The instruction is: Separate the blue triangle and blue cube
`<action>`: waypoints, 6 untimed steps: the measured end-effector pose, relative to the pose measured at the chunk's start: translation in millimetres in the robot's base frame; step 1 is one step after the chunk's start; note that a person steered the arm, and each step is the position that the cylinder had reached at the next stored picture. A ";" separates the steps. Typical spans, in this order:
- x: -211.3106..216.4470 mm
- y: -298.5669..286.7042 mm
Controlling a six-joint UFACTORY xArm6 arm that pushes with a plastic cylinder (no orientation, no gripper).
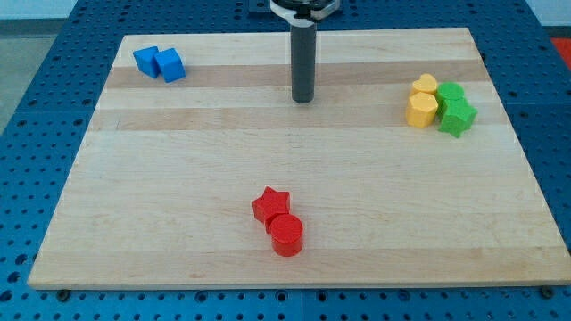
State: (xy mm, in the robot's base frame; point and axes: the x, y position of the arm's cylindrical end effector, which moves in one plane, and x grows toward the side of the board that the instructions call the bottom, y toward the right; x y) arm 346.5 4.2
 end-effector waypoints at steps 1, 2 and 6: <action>0.0 -6.4; -1.0 -23.4; 3.2 -220.3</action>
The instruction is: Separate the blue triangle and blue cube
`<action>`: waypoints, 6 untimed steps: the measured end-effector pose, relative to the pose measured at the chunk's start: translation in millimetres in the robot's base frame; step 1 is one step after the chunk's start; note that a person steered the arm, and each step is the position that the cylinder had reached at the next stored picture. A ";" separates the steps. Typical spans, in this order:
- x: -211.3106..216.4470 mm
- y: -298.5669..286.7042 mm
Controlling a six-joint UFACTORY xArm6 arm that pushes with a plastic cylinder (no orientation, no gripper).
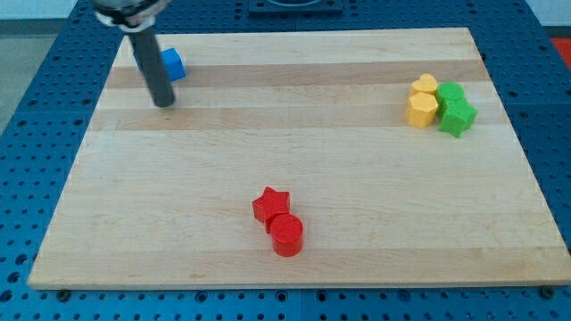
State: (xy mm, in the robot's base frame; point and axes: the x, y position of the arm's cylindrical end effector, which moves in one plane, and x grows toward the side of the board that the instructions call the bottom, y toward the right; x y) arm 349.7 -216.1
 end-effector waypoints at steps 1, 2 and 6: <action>0.0 -40.0; -32.1 -61.8; -120.4 -17.3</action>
